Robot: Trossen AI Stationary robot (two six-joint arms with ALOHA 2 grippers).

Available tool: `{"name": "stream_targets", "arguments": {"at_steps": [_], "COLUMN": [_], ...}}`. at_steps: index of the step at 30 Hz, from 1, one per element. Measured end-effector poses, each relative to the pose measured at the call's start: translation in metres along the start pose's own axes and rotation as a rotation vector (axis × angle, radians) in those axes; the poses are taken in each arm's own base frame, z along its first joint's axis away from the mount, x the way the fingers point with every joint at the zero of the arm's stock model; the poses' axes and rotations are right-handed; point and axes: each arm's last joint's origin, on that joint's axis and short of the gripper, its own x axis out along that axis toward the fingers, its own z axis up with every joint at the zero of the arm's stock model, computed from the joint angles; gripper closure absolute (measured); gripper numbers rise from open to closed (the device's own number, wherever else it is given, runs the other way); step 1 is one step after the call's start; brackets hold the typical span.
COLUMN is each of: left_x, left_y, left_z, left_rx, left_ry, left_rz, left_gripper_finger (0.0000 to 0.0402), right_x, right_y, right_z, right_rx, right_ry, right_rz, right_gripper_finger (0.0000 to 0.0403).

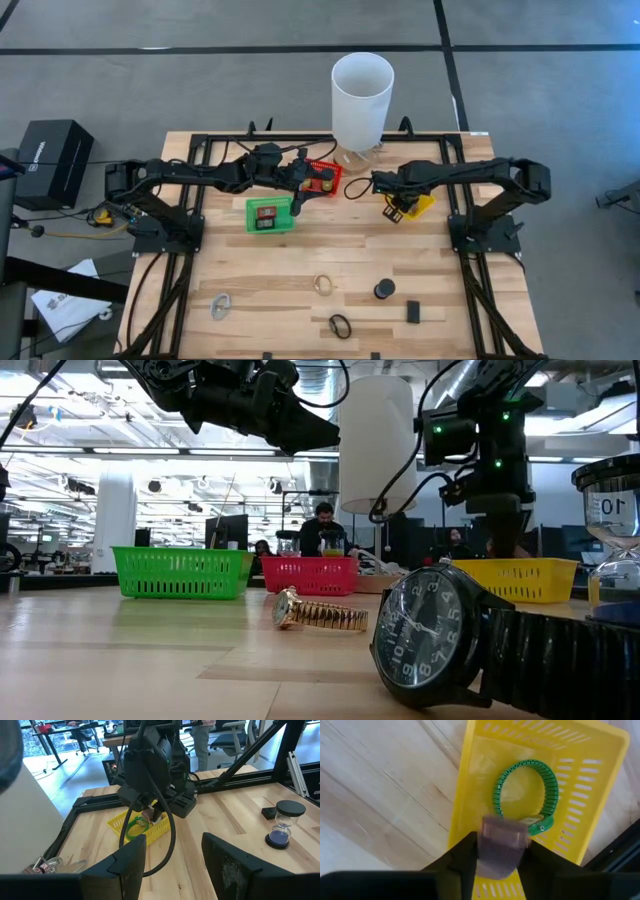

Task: Pick & Place Office items
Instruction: Put the brown watch into the yellow bin, then put the black digital timer into the green bin

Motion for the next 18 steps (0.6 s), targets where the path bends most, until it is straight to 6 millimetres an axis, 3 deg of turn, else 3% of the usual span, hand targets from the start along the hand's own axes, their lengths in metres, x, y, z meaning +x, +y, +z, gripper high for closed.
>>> {"name": "stream_targets", "arguments": {"at_steps": [8, 14, 18], "left_x": [0.0, 0.0, 0.0], "left_y": [0.0, 0.0, 0.0], "left_z": [0.0, 0.0, 0.0], "left_rx": [0.0, 0.0, 0.0], "left_ry": [0.0, -0.001, 0.0], "left_rz": [0.0, 0.0, 0.0], "left_gripper_finger": [0.0215, 0.0215, 0.0215], "right_x": [-0.004, -0.029, -0.047], "right_y": [-0.001, -0.005, -0.007], "right_z": [0.0, 0.007, 0.007], "right_rx": [-0.015, -0.014, -0.139], "right_ry": [0.016, 0.016, -0.057], "right_rz": [-0.009, -0.016, 0.022], "right_gripper_finger": [0.0217, 0.0194, 0.0194]}}
